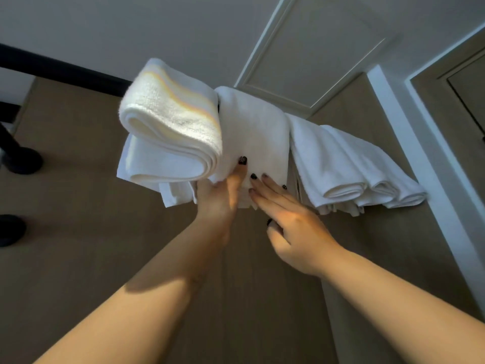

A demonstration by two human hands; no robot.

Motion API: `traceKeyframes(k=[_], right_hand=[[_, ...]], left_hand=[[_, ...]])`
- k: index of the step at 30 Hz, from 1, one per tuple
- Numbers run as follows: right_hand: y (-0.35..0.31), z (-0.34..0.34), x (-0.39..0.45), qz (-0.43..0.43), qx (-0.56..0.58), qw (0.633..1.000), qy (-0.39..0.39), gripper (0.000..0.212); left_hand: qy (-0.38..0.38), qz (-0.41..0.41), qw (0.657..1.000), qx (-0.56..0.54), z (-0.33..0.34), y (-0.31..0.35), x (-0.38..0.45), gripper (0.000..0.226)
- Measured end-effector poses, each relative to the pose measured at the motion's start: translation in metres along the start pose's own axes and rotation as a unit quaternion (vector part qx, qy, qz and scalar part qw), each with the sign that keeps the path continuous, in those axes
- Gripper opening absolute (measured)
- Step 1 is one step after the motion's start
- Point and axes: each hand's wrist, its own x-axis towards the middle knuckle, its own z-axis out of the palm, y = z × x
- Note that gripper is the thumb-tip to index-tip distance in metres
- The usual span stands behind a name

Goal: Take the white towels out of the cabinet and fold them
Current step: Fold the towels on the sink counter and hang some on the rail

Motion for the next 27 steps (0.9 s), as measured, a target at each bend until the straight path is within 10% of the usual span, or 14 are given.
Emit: traceKeyframes(k=[19, 27], right_hand=[[-0.021, -0.049, -0.022, -0.009, -0.049, 0.998, 0.026, 0.065], [-0.057, -0.111, -0.007, 0.032, -0.115, 0.99, -0.076, 0.07]], left_hand=[[0.065, -0.039, 0.996, 0.036, 0.023, 0.007, -0.02, 0.054], [0.03, -0.162, 0.948, 0.273, 0.021, 0.055, -0.069, 0.058]])
